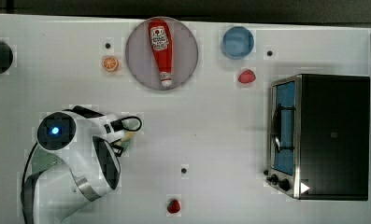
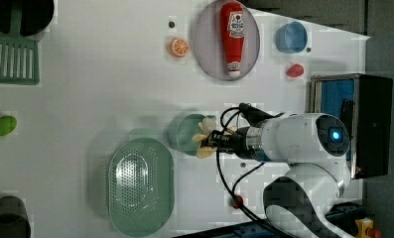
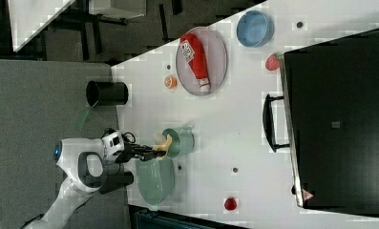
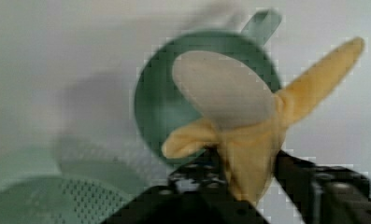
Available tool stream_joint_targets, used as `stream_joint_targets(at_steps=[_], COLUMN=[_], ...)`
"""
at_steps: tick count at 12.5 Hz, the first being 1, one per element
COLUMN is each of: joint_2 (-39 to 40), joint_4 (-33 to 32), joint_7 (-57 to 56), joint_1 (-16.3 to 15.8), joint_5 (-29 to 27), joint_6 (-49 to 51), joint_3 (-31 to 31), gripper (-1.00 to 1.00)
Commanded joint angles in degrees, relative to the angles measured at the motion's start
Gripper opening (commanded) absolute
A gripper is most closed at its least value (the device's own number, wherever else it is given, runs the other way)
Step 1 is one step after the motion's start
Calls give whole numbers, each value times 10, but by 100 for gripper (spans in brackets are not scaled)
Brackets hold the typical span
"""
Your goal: Pick Banana and place it in mug.
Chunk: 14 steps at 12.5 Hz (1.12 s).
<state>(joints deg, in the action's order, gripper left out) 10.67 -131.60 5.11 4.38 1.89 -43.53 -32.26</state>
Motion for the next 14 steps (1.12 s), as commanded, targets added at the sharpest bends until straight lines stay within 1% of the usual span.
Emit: stream_joint_targets(at_steps=[1,2,3,6,8,11,14], joint_2=[-3,-2,-2,-31,-81,-149,-197], joint_4=[-4,-5,-6,14,39,91,155], joint_7=[66,66,66,66,66,65,64], joint_1=[0,0,0,7,15,19,24], joint_5=[-6,-4,-4,-6,-5,-5,-6], joint_6=[-30,-40,-41,-38,24,129,249], joint_3=[-2,0,2,18,44,96,171], gripper=[50,73,100,100,100,100,100])
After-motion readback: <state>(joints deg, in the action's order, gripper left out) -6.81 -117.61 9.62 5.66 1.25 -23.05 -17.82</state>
